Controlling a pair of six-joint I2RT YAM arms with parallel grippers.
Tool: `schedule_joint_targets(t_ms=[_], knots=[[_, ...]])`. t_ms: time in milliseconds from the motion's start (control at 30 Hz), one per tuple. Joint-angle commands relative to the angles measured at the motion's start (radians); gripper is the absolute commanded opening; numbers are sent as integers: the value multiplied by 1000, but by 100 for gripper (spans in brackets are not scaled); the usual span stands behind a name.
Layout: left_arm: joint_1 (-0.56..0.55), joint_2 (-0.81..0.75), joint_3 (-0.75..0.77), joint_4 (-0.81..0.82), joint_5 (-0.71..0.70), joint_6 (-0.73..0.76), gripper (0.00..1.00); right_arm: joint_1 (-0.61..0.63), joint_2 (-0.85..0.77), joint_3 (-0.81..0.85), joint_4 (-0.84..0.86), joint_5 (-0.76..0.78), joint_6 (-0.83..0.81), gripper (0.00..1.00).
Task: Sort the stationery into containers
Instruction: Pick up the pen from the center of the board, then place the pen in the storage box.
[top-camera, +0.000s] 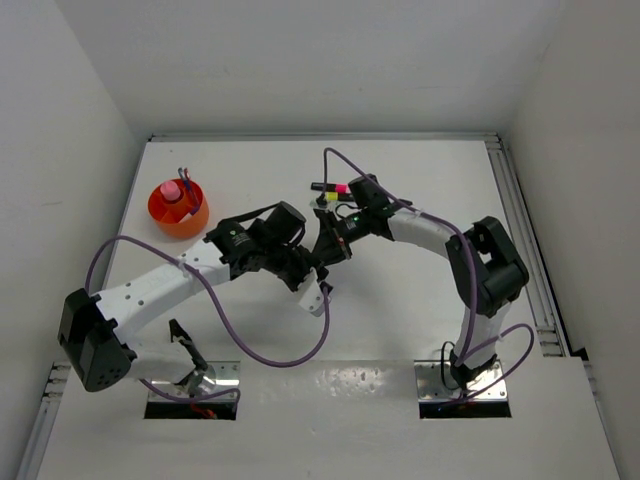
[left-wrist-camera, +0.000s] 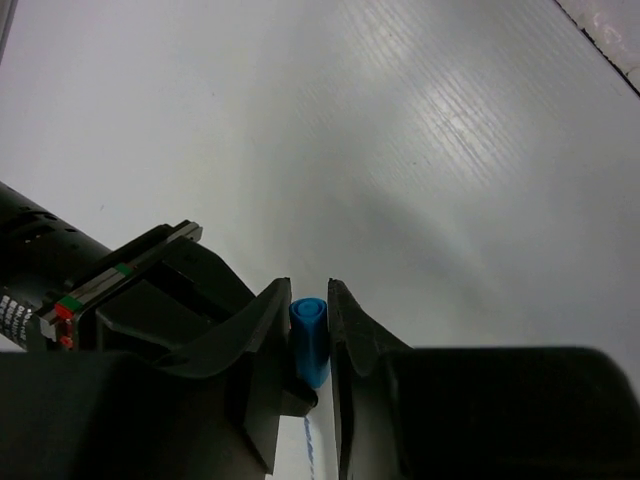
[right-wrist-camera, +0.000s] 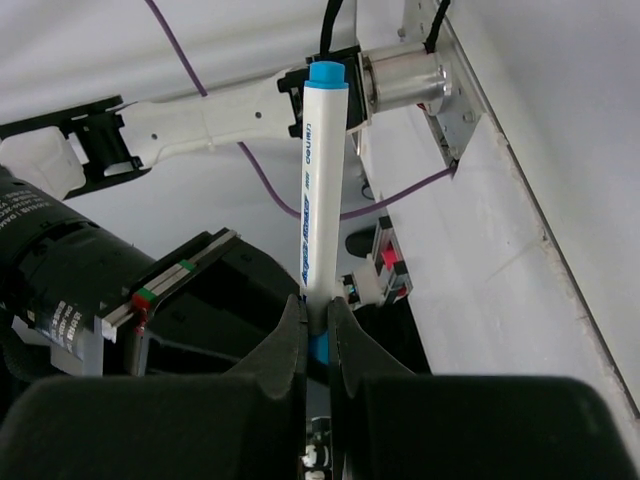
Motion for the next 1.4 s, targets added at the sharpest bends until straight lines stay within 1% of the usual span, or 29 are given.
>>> schedule_joint_targets(t_ms=[0, 33, 100, 133, 167, 200, 233, 267, 300, 333, 367, 400, 433, 467, 500, 533, 567, 600, 633, 667, 700, 733, 833, 867, 900, 1000, 1067, 1167, 1367], knots=[[20, -12, -8, 5, -11, 11, 26, 7, -63, 29, -19, -18, -41, 0], [23, -14, -8, 2, -12, 5, 17, 5, -64, 31, -22, -17, -45, 0], [37, -32, -14, 25, -14, -40, 7, -13, -63, 37, -27, -20, -54, 0], [43, -42, -11, 34, -8, -119, 0, -30, -59, 43, -25, -26, -57, 8], [67, -49, -9, 65, 3, -165, 0, -50, -61, 51, -28, -32, -61, 20], [84, -74, -6, 80, 17, -284, 0, -111, -64, 57, -28, -32, -64, 31], [130, -89, -11, 103, 43, -344, 0, -143, -69, 63, -33, -32, -74, 47], [156, -104, -18, 163, 47, -415, 0, -188, -70, 89, -66, -32, -85, 50], [190, -141, -30, 204, 54, -551, 0, -273, -72, 104, -99, -23, -103, 52], [268, -166, -64, 241, 54, -611, 0, -315, -75, 124, -137, -17, -163, 53], [314, -215, -86, 328, 55, -677, 0, -387, -78, 155, -213, -11, -192, 53], [365, -235, -110, 375, 54, -772, 0, -424, -84, 163, -240, -5, -232, 53], [461, -264, -162, 471, 55, -819, 0, -453, -96, 157, -261, -5, -241, 53], [503, -307, -188, 510, 60, -849, 0, -495, -102, 150, -263, -6, -245, 53], [585, -322, -211, 553, 61, -892, 0, -510, -108, 140, -263, -8, -251, 53], [621, -328, -230, 580, 63, -899, 0, -523, -116, 129, -266, -8, -255, 53], [717, -263, -206, 594, 60, -891, 0, -535, -121, 100, -292, -3, -286, 53], [718, -263, -205, 594, 60, -887, 0, -535, -121, 100, -292, -3, -286, 53], [785, -234, -189, 581, 69, -873, 0, -533, -121, 92, -309, -2, -309, 52], [816, -202, -167, 575, 89, -855, 0, -532, -121, 89, -314, 4, -315, 52], [866, -147, -129, 571, 147, -801, 0, -527, -119, 88, -311, 6, -318, 52], [929, -125, -117, 585, 170, -779, 0, -524, -119, 88, -308, 6, -320, 52], [1032, -46, -77, 611, 294, -710, 0, -518, -109, 92, -306, 3, -318, 52], [1057, -1, -60, 596, 332, -645, 0, -517, -105, 91, -308, 3, -318, 52], [1092, 47, -20, 541, 410, -605, 0, -514, -104, 89, -305, 1, -318, 52], [1137, 104, 32, 509, 484, -552, 0, -512, -104, 78, -298, -2, -314, 52], [1154, 135, 43, 504, 501, -516, 0, -514, -105, 74, -294, 0, -314, 52], [1160, 155, 31, 535, 521, -502, 0, -512, -104, 69, -286, -2, -308, 52], [1143, 204, 29, 519, 541, -448, 0, -514, -90, 63, -266, 0, -289, 51]])
